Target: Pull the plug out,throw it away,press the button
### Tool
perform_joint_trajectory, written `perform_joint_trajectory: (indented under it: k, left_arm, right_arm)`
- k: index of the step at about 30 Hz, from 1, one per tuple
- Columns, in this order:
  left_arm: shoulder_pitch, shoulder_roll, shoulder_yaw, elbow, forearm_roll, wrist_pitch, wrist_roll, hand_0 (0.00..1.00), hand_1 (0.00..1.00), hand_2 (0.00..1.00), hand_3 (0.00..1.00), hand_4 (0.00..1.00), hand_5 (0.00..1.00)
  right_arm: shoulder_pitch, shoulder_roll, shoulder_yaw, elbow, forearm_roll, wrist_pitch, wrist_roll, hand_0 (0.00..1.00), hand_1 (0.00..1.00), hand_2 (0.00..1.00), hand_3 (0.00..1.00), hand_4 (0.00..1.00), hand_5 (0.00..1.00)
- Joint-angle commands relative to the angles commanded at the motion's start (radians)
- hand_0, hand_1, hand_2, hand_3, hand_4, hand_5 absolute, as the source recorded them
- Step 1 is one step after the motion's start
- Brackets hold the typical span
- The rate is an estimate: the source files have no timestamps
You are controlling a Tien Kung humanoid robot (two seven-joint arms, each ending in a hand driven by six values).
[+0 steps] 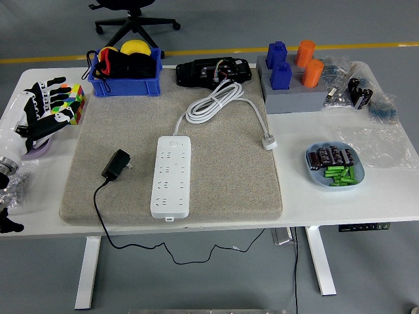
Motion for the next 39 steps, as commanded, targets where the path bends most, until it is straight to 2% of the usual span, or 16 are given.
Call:
perform_joint_trajectory:
  k: [7,15,23,24,29,30,36,37,39]
  left_arm:
    - [-0.007,0.002,-0.019,0.001,0.007,0.001,0.002,0.763,0.773,0.750,0.826,0.729,0.170]
    - [0.003,-0.008,-0.007,0.005,0.000,-0.002,0.006,0.763,0.773,0.750,0.828,0.729,0.168]
    - [-0.001,0.007,-0.004,-0.007,0.000,-0.004,0.007,0.762,0.772,0.748,0.828,0.730,0.168]
    - [-0.001,0.008,-0.005,-0.008,0.000,-0.004,0.005,0.740,0.689,0.661,0.830,0.729,0.167]
    - [-0.005,0.009,-0.010,-0.008,0.006,-0.005,0.007,0.740,0.689,0.661,0.830,0.729,0.167]
    - [-0.005,0.008,-0.010,-0.009,0.005,-0.005,0.007,0.504,0.600,0.601,0.830,0.728,0.165]
    - [-0.006,0.009,-0.008,-0.011,0.005,-0.001,0.003,0.504,0.600,0.601,0.830,0.728,0.165]
    - [-0.006,0.010,-0.009,-0.012,0.006,0.000,0.002,0.472,0.568,0.579,0.830,0.727,0.167]
    - [-0.007,0.011,-0.011,-0.014,0.006,-0.001,0.003,0.472,0.568,0.579,0.830,0.727,0.167]
  right_arm:
    - [0.012,-0.002,-0.030,-0.001,0.007,0.002,-0.001,0.748,0.684,0.666,0.675,0.760,0.663]
    - [-0.003,0.001,-0.005,0.000,0.001,-0.001,0.000,0.748,0.684,0.666,0.675,0.760,0.664]
    - [0.002,0.003,-0.015,0.000,0.006,0.001,-0.001,0.749,0.683,0.666,0.675,0.760,0.663]
    - [0.004,0.002,-0.018,0.000,0.007,0.001,-0.001,0.749,0.683,0.666,0.675,0.760,0.663]
    - [0.011,-0.004,-0.022,0.000,0.008,0.001,0.000,0.749,0.683,0.666,0.675,0.760,0.663]
    - [0.011,-0.004,-0.023,-0.001,0.009,0.000,0.000,0.749,0.683,0.666,0.675,0.760,0.663]
    - [0.011,-0.003,-0.022,-0.001,0.010,0.001,-0.001,0.749,0.683,0.666,0.675,0.760,0.663]
    - [0.012,-0.003,-0.023,0.000,0.011,0.001,-0.001,0.749,0.683,0.666,0.675,0.760,0.664]
    - [0.014,-0.003,-0.023,0.000,0.010,0.001,-0.001,0.749,0.683,0.666,0.675,0.760,0.664]
